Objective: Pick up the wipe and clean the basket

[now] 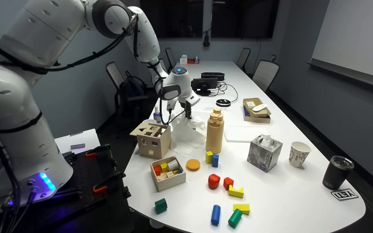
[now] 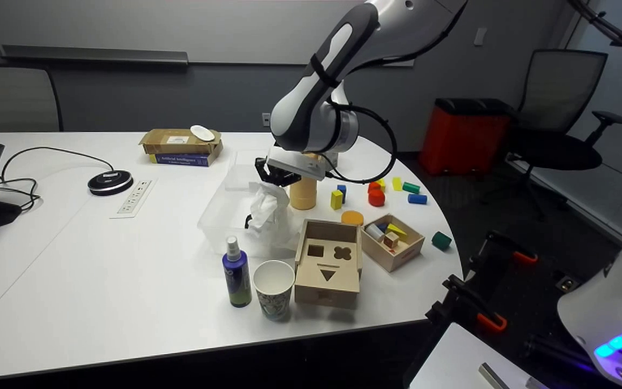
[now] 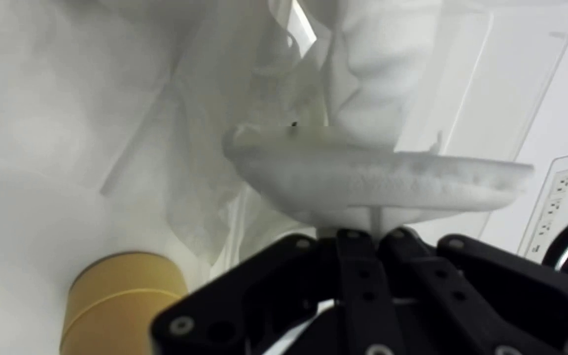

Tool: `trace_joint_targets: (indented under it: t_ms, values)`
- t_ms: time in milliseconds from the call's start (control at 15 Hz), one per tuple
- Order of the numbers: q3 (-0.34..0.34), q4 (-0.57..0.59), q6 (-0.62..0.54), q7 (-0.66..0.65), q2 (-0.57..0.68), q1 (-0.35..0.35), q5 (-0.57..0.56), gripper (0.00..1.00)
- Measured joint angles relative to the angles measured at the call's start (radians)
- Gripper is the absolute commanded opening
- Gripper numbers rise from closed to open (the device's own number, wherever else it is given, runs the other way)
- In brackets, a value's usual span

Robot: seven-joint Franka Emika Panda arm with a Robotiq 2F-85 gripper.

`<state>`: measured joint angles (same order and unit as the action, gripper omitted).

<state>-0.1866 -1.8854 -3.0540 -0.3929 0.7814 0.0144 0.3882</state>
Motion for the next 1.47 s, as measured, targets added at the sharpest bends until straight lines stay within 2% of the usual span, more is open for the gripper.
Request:
trace_joint_targets:
  t_ms: [267, 467, 733, 1067, 1267, 1467]
  values:
    - [0.005, 0.041, 0.056, 0.006, 0.064, -0.035, 0.000, 0.01]
    - [0.044, 0.064, 0.098, 0.003, 0.086, -0.022, -0.001, 0.01]
    - [0.104, 0.077, 0.045, 0.003, 0.104, 0.026, -0.005, 0.01]
    - [0.113, 0.098, -0.097, -0.010, 0.150, 0.063, -0.002, 0.01]
    - [0.160, 0.099, -0.095, -0.077, 0.160, 0.117, 0.017, 0.01]
    - [0.241, 0.100, -0.045, -0.176, 0.159, 0.206, 0.049, 0.01]
